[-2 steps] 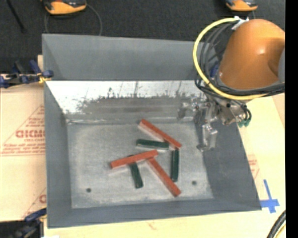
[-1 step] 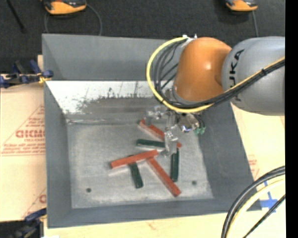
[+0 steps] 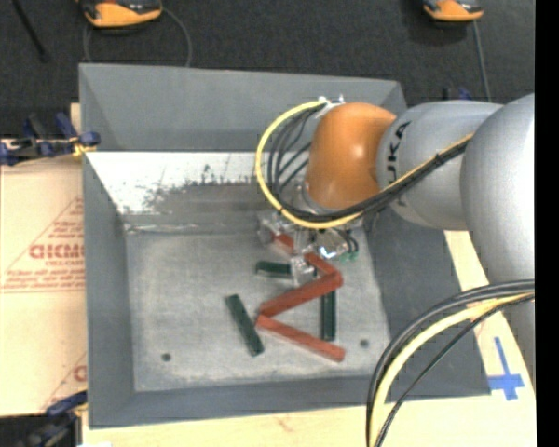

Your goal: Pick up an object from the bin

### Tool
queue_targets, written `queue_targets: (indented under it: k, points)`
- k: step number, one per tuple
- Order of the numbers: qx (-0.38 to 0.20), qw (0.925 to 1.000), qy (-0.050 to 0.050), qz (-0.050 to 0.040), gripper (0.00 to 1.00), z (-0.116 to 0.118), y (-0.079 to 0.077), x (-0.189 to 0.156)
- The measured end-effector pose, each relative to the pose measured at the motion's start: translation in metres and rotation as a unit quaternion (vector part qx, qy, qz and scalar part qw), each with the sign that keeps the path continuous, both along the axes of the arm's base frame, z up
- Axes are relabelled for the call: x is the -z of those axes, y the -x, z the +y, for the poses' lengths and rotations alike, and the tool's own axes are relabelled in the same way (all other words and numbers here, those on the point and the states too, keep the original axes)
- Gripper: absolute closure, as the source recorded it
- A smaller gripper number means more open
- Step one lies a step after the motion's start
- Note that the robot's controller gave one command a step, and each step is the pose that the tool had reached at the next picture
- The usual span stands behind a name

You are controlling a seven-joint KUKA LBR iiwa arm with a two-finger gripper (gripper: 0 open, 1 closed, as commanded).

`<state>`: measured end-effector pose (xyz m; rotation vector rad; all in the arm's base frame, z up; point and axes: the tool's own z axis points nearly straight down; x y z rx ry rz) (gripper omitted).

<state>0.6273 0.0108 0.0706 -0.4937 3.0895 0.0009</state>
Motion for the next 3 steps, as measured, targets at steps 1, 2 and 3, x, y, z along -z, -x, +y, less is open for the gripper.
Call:
queue_targets:
  k: [1,2,3]
  points:
    - [-0.001,1.0000,0.001,0.0026,1.00,0.000,0.001,-0.001]
    - [-0.008,1.0000,0.001,0.0003,1.00,0.032,0.039,-0.122]
    - [-0.009,1.0000,0.001,-0.0003,1.00,0.033,0.030,-0.186]
